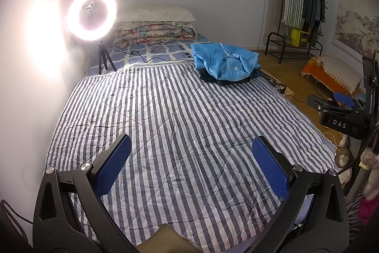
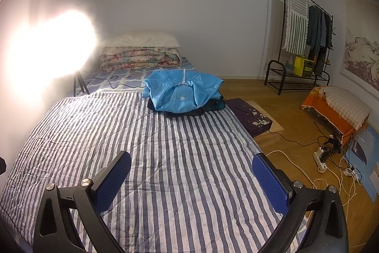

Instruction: Fold large clothes

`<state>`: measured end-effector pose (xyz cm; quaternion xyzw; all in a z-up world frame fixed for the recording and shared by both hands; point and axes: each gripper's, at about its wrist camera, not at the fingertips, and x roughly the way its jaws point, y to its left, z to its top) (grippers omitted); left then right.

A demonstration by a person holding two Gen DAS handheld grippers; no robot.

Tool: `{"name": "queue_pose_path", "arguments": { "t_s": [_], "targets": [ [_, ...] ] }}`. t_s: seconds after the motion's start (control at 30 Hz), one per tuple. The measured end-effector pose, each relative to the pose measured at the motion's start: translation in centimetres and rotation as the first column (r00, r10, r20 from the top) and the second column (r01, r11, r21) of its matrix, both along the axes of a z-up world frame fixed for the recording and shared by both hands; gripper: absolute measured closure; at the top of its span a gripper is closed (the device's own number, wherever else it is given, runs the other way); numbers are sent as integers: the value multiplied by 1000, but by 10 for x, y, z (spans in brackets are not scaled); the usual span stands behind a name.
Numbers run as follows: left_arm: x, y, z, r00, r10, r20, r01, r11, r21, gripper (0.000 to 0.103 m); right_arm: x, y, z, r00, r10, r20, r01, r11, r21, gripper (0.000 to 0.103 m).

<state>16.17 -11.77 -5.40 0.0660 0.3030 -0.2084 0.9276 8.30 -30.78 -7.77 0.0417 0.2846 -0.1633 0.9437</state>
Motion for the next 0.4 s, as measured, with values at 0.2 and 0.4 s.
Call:
{"name": "queue_pose_path", "arguments": {
  "t_s": [0.2,0.4],
  "targets": [
    [-2,1,1,1000,-2,7,2,1000,-10,0,0,1,0,1000,0,0,0,1000,0,0],
    [-8,-4,4,999,24,30,-24,1000,5,0,0,1,0,1000,-2,1,2,1000,1,0]
  ]
}}
